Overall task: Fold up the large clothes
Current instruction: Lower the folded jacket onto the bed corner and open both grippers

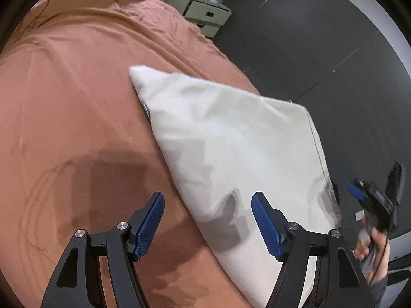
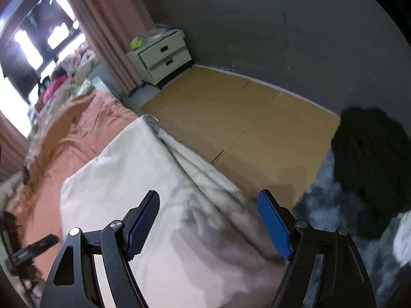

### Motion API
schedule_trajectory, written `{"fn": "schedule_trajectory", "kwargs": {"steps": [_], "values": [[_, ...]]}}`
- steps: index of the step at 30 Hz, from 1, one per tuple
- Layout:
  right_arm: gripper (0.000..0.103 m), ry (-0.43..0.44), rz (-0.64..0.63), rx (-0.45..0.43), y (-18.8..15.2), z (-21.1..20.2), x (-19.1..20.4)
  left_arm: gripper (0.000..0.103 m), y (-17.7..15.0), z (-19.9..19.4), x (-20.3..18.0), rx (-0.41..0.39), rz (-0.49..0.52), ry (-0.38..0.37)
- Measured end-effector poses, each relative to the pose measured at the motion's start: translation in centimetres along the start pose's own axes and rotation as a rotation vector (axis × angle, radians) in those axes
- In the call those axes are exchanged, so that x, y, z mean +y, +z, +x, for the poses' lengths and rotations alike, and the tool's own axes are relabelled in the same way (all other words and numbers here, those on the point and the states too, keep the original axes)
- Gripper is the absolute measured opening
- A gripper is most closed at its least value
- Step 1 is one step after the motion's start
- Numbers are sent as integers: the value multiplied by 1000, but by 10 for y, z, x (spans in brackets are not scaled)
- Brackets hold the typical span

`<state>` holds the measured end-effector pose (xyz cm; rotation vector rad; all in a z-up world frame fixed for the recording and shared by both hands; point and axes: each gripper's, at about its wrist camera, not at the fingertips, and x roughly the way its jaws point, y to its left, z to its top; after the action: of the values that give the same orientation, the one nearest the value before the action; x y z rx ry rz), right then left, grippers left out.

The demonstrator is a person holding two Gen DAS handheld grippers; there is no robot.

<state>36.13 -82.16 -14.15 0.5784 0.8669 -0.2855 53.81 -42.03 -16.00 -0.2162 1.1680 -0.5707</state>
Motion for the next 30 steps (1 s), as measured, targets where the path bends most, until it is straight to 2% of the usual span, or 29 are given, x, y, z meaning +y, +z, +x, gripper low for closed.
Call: {"fn": "schedule_trajectory", "kwargs": {"steps": [5,7,9,11,12,14,15,16,18,23,30], "values": [[78,-11,124,2,-40,-13,-45,72,-12,7,-9,31,-13,-29],[78,-33,193,-30,-52,-19,-60,72,-16,7,-12,38,1,-32],[78,3,248,-28,-63,-16,-70,72,-22,10,-15,63,2,-37],[77,71,294,23,-72,-1,-74,72,-29,14,-19,90,2,-44],[71,93,307,41,-76,6,-73,72,-32,16,-21,100,5,-47],[53,125,325,68,-80,19,-72,72,-42,19,-26,123,17,-56],[33,146,331,64,-83,22,-71,72,-47,22,-29,138,19,-62],[19,150,332,51,-83,24,-72,72,-49,25,-31,151,16,-71],[14,151,330,30,-82,26,-71,72,-56,34,-36,189,6,-97],[12,102,293,15,-68,32,-61,72,-59,40,-45,192,11,-92],[12,62,295,3,-71,25,-57,72,-64,26,-49,170,40,-79]]}}
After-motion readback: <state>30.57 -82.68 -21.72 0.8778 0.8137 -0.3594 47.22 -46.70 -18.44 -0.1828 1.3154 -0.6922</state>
